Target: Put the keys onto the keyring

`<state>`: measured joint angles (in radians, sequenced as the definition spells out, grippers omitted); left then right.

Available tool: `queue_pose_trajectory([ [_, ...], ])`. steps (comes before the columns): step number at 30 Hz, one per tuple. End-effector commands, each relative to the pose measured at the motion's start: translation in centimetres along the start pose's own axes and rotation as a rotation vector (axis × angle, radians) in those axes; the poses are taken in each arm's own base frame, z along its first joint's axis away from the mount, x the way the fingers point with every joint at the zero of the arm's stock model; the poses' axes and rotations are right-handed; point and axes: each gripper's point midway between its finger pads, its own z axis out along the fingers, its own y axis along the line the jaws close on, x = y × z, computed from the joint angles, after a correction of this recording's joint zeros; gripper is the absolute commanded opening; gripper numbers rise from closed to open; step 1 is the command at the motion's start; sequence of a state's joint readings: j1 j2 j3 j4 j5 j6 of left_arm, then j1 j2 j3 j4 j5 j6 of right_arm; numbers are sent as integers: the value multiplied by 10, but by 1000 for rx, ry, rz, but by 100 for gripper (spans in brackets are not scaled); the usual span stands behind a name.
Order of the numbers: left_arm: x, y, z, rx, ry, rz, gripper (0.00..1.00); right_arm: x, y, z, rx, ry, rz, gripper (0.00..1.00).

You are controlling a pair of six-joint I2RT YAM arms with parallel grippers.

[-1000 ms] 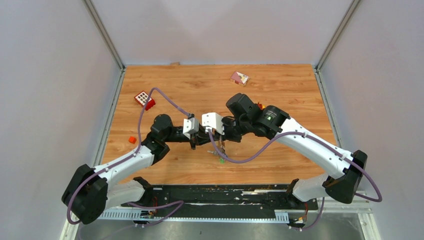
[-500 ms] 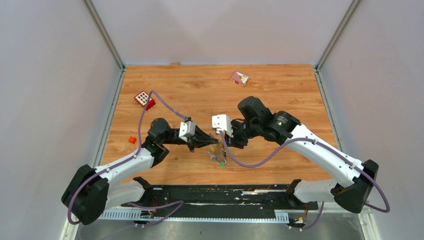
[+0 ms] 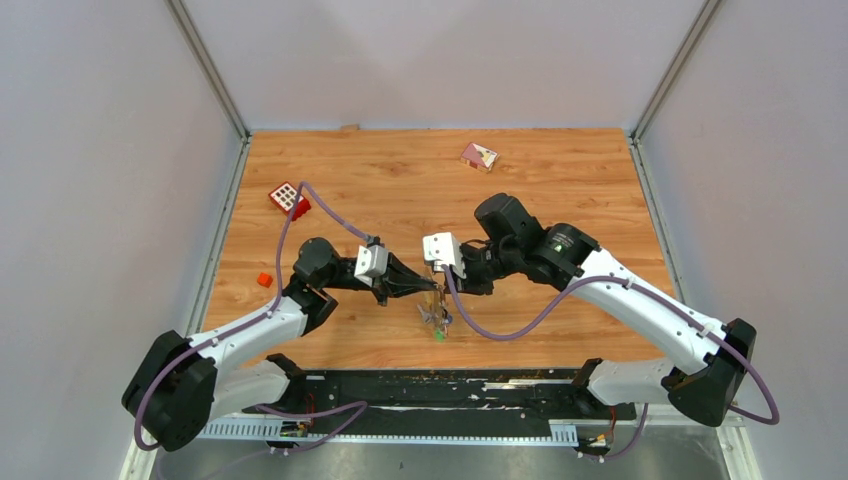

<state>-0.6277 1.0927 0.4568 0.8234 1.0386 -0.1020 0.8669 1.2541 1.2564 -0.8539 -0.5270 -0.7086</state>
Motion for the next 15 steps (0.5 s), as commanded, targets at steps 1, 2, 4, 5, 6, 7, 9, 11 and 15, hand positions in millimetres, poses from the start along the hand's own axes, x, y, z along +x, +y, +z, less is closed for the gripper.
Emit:
queue_pose_trajectory([
  [1, -20, -3, 0, 16, -49, 83, 0, -15, -4, -2, 0, -59, -46, 12],
  [2, -20, -4, 0, 18, -49, 85, 0, -15, -4, -2, -1, -57, -48, 10],
  [4, -20, -4, 0, 20, -50, 87, 0, -14, -2, -2, -5, -61, -53, 7],
  [5, -20, -4, 0, 22, -49, 87, 0, -13, -2, -1, -9, -61, -53, 5],
  [6, -20, -5, 0, 24, -49, 87, 0, -14, -1, -2, -10, -64, -57, 4],
  [7, -20, -5, 0, 25, -49, 86, 0, -14, 0, -1, -16, -66, -59, 2],
  [9, -20, -6, 0, 31, -51, 87, 0, -14, 1, -1, -19, -68, -65, 0],
  [11, -21, -7, 0, 38, -55, 91, 0, -13, 1, -1, -19, -70, -68, 0],
  [15, -24, -9, 0, 45, -69, 100, 0, -11, 3, 1, -29, -71, -66, 0],
])
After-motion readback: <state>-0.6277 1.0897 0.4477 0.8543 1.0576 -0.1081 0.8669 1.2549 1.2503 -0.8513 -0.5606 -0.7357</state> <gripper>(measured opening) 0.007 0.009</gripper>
